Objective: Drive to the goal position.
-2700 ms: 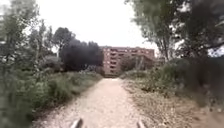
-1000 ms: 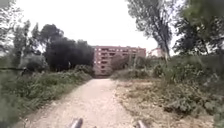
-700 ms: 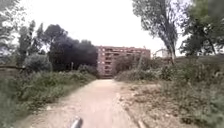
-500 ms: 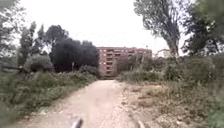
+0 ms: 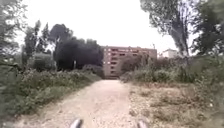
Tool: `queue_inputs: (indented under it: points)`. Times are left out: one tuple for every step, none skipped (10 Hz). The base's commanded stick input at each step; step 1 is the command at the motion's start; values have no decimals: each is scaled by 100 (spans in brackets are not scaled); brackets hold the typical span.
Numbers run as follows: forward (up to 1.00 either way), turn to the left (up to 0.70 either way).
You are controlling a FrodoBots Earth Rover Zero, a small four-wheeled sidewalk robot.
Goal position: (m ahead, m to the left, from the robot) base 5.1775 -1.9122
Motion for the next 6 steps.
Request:
queue_inputs:
  points:
    - [85, 0]
    - [85, 0]
    - [85, 0]
    - [85, 0]
    - [85, 0]
    - [85, -34]
